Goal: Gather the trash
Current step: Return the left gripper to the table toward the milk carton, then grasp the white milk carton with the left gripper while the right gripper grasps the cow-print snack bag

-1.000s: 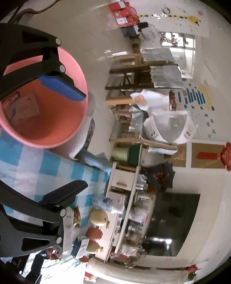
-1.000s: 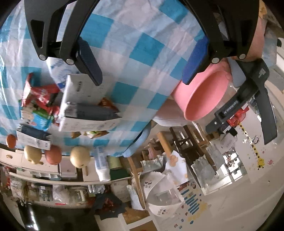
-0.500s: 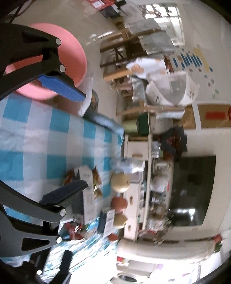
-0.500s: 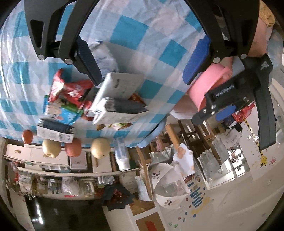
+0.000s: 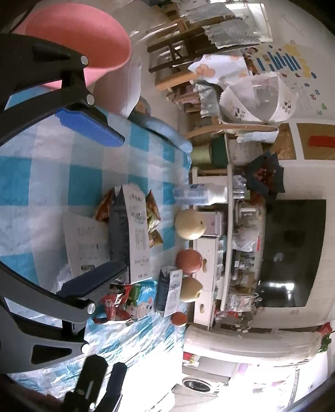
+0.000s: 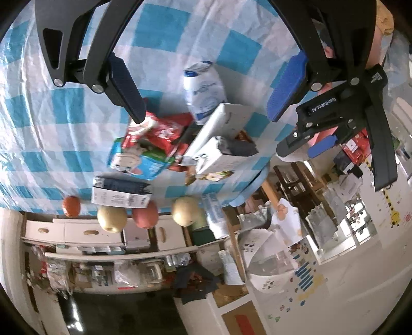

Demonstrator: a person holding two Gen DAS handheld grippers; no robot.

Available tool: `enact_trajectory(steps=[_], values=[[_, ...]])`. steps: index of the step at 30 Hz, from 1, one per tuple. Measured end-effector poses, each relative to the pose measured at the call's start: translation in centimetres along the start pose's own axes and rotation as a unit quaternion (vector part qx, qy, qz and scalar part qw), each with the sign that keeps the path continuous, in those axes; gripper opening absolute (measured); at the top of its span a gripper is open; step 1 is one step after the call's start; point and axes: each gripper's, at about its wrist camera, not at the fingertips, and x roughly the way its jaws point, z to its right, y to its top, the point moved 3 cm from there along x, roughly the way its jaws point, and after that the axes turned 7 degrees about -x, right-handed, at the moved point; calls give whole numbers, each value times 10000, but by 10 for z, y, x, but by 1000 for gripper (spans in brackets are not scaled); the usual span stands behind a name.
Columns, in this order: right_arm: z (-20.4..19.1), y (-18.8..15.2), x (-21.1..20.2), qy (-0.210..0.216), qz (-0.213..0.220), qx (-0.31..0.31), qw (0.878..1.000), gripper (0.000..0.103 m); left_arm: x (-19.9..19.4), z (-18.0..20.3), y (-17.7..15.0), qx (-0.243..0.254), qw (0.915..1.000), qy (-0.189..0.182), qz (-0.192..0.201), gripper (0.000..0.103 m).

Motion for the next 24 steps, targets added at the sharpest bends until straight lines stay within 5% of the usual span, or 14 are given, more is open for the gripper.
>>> enact_trajectory(steps=[5,11,18,24], values=[[27,4,0,-188,-56,84,9998,94,10,12,-2,-149,9994,-239,-183,91],[73,15,14,-551,-149,237,9981,94,28,16,1,-1007,9905,-735,-579,91],[126,34,48,-911,-149,425,9948,94,57,9,3,-2155,9665,-829,-1119,91],[137,39,81,-411,-444,452,9971,94,78,-2,4,-2781,9465,-805,-1428,91]])
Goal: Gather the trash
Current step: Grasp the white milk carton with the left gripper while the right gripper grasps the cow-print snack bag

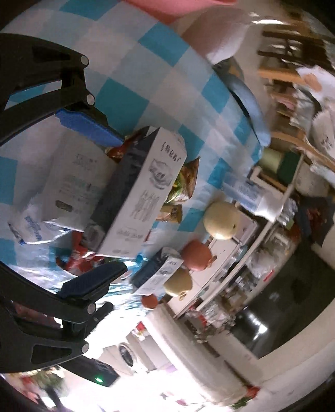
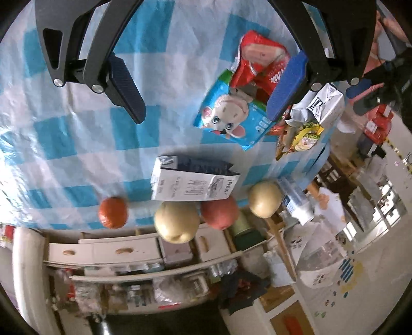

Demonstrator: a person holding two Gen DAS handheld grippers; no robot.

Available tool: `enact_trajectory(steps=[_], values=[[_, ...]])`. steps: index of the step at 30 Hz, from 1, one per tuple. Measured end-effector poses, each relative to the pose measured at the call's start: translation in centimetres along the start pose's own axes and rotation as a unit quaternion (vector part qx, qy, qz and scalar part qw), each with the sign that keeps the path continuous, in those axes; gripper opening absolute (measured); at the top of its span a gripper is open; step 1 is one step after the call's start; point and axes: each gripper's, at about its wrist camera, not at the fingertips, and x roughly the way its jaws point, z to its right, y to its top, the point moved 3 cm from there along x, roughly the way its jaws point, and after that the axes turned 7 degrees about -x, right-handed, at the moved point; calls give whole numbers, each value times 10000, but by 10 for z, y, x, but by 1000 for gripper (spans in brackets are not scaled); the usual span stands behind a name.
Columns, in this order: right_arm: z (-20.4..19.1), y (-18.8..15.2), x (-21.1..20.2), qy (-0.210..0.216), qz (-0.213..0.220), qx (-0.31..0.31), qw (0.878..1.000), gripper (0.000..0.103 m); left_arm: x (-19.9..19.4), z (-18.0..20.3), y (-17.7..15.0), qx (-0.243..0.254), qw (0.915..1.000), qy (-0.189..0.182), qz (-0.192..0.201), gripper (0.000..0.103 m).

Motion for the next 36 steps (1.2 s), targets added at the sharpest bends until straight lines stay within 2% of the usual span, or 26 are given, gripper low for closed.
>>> enact_trajectory(steps=[3,10,13,15,18,23,26,27,29,32,36], values=[[-12,-1,18,115,-236,-350,9990,94,8,-1,11,-317,9995,17,-77,91],[-35,-4,44,-54,-481,-1121,9925,94,33,-1,25,-658,9949,614,-448,91],[-39,-8,51,-13,-635,-1277,9898,94,47,4,26,-560,9928,833,-649,91],[-41,-11,51,-1,-677,-1376,9882,94,52,6,26,-470,9922,959,-642,91],[-44,-16,52,327,-860,-1301,9872,94,58,10,31,-272,9910,1152,-618,91],[-52,-25,46,745,-1123,-1312,9822,94,73,17,30,227,9824,1668,-815,91],[-55,-25,41,710,-1044,-1424,9817,94,74,17,23,593,9771,1889,-783,91],[-53,-23,40,541,-960,-1451,9833,94,70,15,21,630,9770,1907,-712,89],[-47,-18,39,226,-842,-1489,9850,94,64,8,18,644,9760,1983,-630,73],[-40,-12,40,90,-710,-1426,9872,94,55,0,14,634,9779,1909,-561,65],[-47,-9,49,-146,-642,-1803,9814,94,43,-7,8,674,9798,1818,-490,61]])
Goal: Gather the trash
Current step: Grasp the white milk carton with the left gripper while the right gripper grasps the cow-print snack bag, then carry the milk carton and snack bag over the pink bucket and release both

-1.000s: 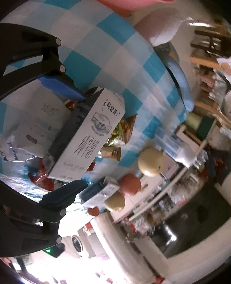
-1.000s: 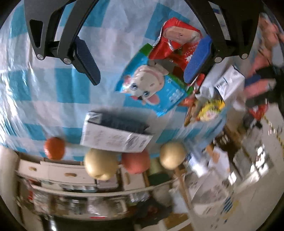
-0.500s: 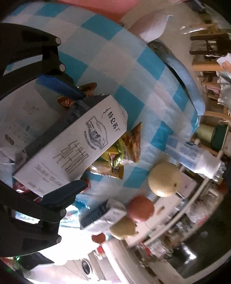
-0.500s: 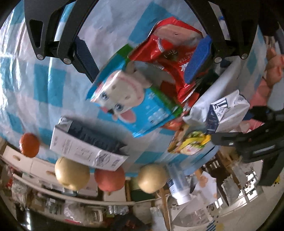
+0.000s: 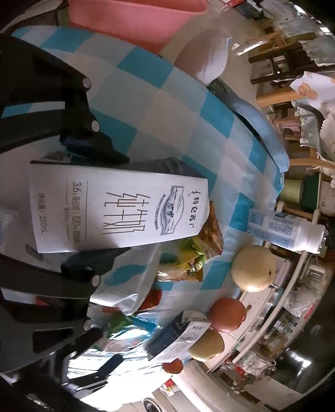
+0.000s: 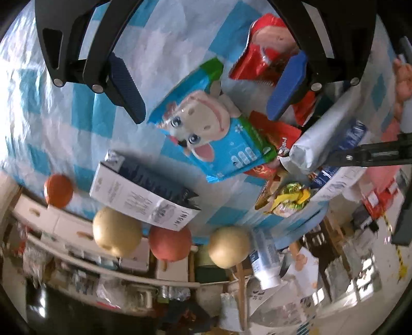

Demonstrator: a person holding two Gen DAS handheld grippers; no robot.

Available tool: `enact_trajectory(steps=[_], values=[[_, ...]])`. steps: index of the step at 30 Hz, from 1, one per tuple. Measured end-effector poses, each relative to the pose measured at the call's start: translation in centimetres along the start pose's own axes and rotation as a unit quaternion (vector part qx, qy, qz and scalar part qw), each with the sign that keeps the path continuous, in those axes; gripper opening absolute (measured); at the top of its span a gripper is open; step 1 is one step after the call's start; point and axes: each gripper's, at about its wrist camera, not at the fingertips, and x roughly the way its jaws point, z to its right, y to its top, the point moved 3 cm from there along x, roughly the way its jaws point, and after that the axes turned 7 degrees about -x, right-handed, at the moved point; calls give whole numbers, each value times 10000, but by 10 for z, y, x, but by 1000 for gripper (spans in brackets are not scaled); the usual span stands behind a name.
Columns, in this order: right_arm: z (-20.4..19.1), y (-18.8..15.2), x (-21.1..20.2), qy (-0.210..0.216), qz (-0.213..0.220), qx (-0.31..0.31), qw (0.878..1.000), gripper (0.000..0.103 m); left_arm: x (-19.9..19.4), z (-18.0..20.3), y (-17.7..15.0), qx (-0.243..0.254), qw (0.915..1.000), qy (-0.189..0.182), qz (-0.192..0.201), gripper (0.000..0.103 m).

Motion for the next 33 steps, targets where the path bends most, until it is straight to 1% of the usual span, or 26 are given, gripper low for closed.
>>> enact_trajectory(steps=[2,5,9,12,14,15,16,17,20,22,24,27,33], values=[[-2,2,4,-108,-11,-93,9999,94,-6,-4,-4,67,9999,-57,80,61],[-3,7,9,-114,24,-137,9998,94,-16,-8,-11,192,9996,-98,204,61],[4,7,19,-34,-90,76,9999,94,-31,-21,-22,236,9989,-204,361,61],[7,8,19,113,-36,181,9998,94,-37,-28,-28,298,9980,-265,481,61],[7,7,19,113,-40,182,9998,93,-38,-31,-32,404,9972,-295,559,61],[7,5,19,105,-77,180,9998,86,-39,-32,-35,477,9963,-328,628,61],[8,4,21,81,-139,189,9997,81,-39,-33,-35,509,9959,-343,669,61],[8,3,20,88,-120,198,9997,78,-38,-34,-36,550,9951,-384,731,61],[7,0,17,86,-100,172,9998,72,-36,-36,-37,573,9944,-514,717,61],[7,-1,15,110,-80,212,9997,67,-37,-37,-39,651,9929,-563,823,61],[8,-1,13,127,-81,290,9995,58,-37,-36,-39,712,9923,-599,815,61],[10,-4,9,221,-72,385,9990,52,-38,-33,-41,811,9906,-702,843,61],[6,-7,2,48,-46,403,9992,44,-41,-32,-42,912,9887,-803,876,61]])
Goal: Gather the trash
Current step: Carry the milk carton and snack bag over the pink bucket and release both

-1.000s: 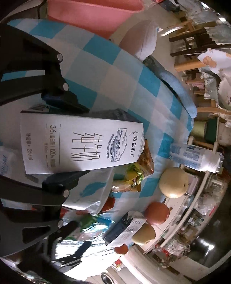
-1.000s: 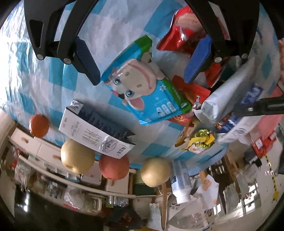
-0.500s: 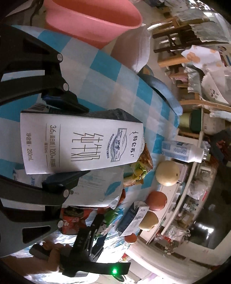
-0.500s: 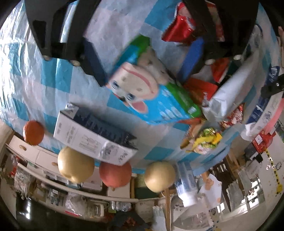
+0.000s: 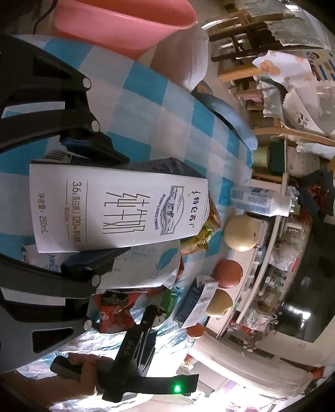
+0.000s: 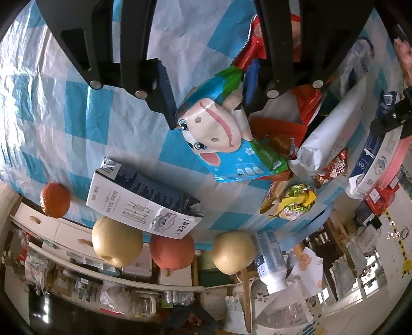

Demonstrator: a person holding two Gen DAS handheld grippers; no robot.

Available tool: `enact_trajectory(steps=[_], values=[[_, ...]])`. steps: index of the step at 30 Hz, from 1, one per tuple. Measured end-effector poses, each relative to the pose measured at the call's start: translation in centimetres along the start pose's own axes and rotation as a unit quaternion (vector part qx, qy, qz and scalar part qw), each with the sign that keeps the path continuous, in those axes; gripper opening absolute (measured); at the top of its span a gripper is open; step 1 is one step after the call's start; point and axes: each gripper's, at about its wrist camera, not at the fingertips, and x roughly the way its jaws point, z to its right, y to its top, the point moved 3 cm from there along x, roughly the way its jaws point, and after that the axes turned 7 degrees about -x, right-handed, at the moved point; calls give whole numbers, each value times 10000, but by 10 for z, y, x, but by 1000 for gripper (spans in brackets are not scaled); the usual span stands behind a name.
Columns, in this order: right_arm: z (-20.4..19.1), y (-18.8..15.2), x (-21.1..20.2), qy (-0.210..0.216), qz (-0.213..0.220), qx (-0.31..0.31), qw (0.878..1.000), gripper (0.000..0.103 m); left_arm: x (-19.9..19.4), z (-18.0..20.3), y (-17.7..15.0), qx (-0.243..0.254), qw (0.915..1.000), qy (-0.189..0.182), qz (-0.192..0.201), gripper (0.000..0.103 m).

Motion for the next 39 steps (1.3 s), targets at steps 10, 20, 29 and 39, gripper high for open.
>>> enact_trajectory(steps=[10,20,29,39], values=[[-1,-1,-30,-330,370,290,9983,41,-14,-16,4,-65,9998,35,207,61],[-33,8,-66,-81,756,522,9957,41,-42,-44,14,-286,9976,106,614,61],[-117,26,-83,648,957,396,9925,41,-74,-89,28,-723,9913,357,1043,61],[-274,58,-73,1633,922,-343,9817,42,-112,-196,35,-1700,9679,1151,1449,61]])
